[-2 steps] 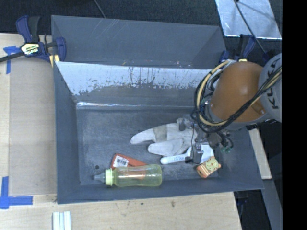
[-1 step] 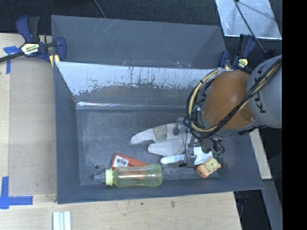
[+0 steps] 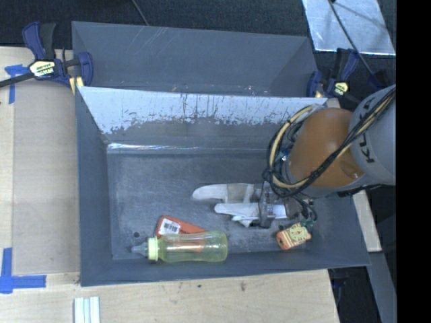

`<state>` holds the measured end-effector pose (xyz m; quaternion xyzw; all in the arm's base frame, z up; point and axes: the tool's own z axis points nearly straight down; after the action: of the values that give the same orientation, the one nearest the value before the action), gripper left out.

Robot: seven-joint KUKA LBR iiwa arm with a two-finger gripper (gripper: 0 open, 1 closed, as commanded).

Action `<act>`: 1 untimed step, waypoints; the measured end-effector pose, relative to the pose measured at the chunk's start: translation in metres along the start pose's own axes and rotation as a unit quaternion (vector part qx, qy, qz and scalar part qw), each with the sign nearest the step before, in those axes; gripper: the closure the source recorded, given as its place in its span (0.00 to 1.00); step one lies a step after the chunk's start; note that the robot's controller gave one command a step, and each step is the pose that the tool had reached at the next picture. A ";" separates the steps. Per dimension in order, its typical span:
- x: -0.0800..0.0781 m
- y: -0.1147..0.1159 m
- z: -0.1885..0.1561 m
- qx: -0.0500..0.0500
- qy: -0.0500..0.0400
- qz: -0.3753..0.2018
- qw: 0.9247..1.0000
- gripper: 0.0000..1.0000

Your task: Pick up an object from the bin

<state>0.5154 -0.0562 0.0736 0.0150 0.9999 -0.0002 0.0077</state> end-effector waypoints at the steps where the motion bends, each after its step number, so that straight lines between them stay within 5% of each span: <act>1: 0.000 0.000 0.000 0.000 0.000 0.000 1.000 1.00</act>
Offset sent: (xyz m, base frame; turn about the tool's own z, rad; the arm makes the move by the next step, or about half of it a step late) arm 0.0108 -0.0374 0.1655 -0.0090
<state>0.5154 -0.0562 0.0736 0.0150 0.9999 -0.0002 0.0077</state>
